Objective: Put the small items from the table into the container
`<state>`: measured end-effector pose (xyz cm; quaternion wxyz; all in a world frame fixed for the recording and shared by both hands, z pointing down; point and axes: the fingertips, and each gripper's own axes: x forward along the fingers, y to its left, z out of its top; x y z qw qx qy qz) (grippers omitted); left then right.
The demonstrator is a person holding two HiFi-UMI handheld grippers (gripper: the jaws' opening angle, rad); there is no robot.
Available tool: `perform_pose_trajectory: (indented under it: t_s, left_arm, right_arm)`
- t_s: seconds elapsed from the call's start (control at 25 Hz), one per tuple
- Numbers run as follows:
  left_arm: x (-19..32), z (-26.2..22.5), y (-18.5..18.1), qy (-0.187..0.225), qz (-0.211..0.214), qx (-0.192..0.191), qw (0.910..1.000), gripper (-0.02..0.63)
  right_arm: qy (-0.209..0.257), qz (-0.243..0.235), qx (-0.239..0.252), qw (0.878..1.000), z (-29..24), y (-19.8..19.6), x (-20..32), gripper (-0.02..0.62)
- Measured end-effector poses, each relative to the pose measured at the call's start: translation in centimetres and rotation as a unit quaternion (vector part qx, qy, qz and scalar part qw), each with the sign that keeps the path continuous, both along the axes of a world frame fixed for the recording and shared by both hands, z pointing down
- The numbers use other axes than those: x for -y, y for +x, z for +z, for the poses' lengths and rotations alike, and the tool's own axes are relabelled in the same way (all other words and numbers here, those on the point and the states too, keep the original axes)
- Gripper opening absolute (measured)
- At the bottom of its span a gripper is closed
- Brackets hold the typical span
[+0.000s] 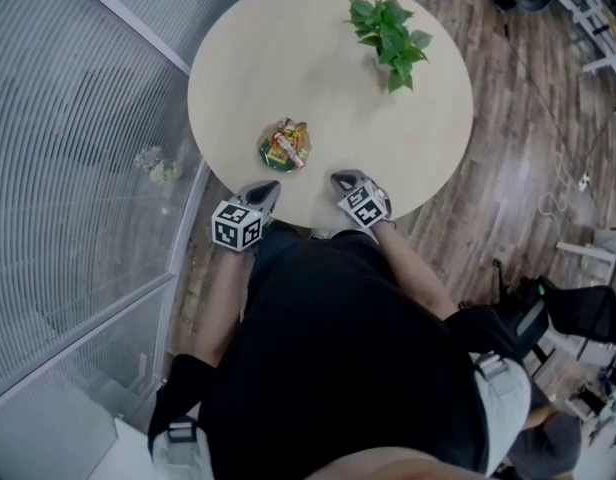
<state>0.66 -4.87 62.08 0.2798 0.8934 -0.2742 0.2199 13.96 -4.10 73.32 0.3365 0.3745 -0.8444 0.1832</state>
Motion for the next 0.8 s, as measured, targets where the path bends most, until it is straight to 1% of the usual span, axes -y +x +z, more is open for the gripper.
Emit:
perform_pose_trajectory:
  t_s: [0.28,0.8]
  left_arm:
    - [0.11,-0.2,-0.26,0.004,-0.004,0.001,1.0,0.0]
    - [0.51,-0.37,-0.57,0.002,0.005,0.004,1.0,0.0]
  right_arm:
    - [0.0,-0.006,-0.002,1.0,-0.02,-0.07,0.14,0.023]
    - [0.0,-0.012,-0.008,1.0,-0.17,-0.07,-0.06,0.023]
